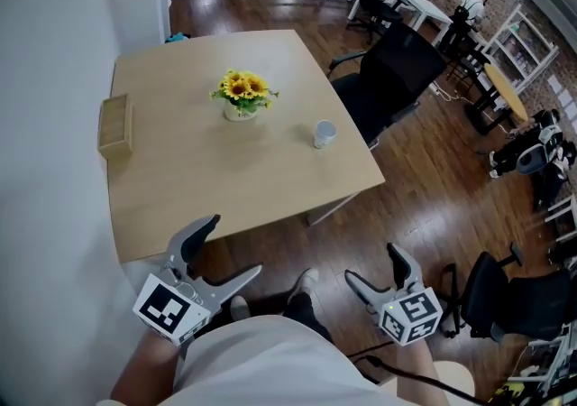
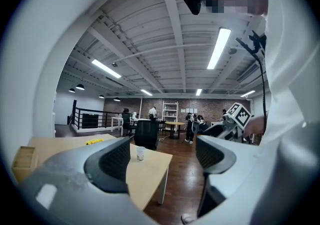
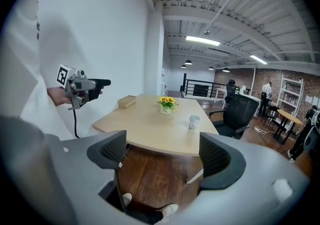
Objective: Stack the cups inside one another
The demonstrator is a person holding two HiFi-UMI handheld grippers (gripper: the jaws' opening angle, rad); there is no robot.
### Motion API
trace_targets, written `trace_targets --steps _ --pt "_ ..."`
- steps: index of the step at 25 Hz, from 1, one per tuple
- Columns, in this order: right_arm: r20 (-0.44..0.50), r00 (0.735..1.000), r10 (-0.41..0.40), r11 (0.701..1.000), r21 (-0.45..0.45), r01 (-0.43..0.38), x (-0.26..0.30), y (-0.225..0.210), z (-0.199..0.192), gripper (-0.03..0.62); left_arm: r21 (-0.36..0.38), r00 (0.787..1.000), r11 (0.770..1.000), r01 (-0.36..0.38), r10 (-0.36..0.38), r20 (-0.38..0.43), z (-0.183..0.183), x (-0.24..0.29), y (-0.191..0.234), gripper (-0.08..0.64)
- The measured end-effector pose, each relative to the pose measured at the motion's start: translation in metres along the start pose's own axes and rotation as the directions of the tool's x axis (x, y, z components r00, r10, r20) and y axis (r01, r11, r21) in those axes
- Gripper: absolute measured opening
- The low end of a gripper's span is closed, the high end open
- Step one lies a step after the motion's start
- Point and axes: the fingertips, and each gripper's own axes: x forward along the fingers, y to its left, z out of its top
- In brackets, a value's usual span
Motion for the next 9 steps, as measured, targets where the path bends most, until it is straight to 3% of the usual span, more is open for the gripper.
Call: trace_targets --steps 4,9 --pt "0.006 1.000 0.005 1.000 -0.010 -0.005 -0.003 0.010 0.004 0.451 0.020 1.000 1.000 -0.008 0.009 -0.003 0.003 -0.005 -0.001 0.419" --pt "0.000 1.000 0.026 1.000 -0.016 -0.026 -0.002 0.031 0.004 0.454 0.018 0.999 0.999 0.031 -0.031 0.013 0.010 -0.007 -0.005 0.419"
